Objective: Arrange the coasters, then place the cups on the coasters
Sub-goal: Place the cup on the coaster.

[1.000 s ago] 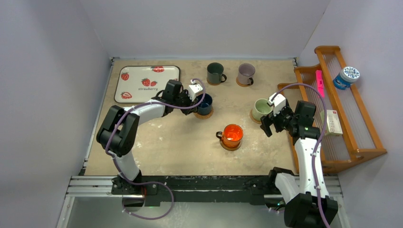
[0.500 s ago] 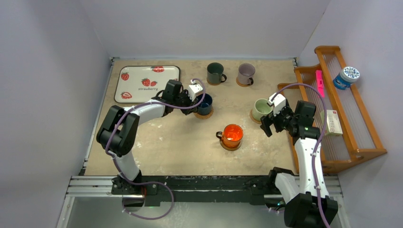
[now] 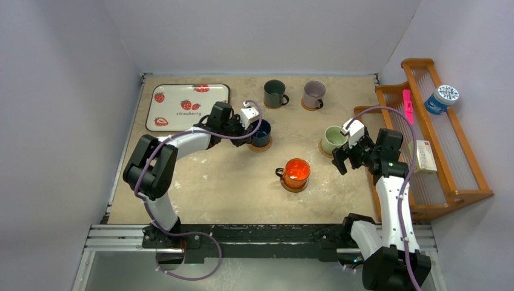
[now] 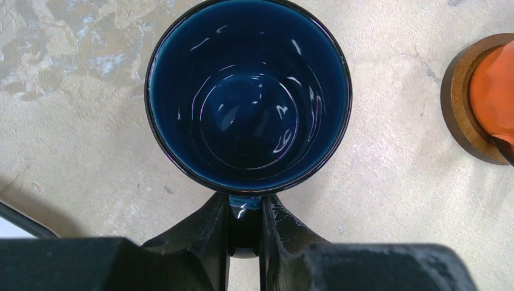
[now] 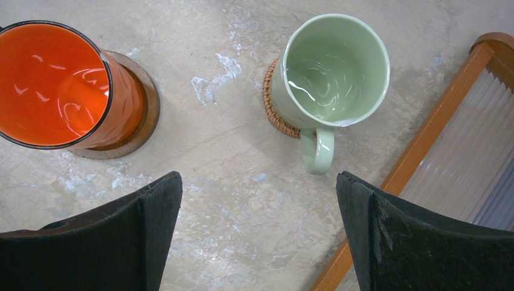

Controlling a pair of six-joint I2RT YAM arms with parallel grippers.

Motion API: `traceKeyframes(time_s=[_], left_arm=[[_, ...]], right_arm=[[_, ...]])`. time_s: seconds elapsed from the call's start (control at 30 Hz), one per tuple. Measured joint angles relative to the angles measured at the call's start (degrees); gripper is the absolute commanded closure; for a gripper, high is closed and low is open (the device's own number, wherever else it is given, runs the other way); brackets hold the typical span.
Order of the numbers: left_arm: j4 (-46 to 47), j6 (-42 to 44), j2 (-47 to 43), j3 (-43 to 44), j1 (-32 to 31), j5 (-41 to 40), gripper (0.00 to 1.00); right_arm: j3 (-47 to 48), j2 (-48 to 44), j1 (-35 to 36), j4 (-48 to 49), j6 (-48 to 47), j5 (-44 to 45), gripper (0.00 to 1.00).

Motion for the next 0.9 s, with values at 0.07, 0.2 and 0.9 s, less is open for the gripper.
traceKeyframes(time_s=[0.07,0.2,0.9], left_arm=[[-0.02,-0.02,0.00,0.00,0.00,-0.11,1.00],[-0.09,-0.02,0.00,0.00,-0.11,-0.20,1.00],[-0.11,0.02,0.00,0.00,-0.22,-0.87,1.00]], right_arm=[[-0.02,0.00,0.00,0.00,0.00,0.00,0.01],[-0.04,0.00,0.00,0.00,0.00,0.00,0.01],[-0.04,0.00,0.00,0.00,-0.04,0.00,0.01]])
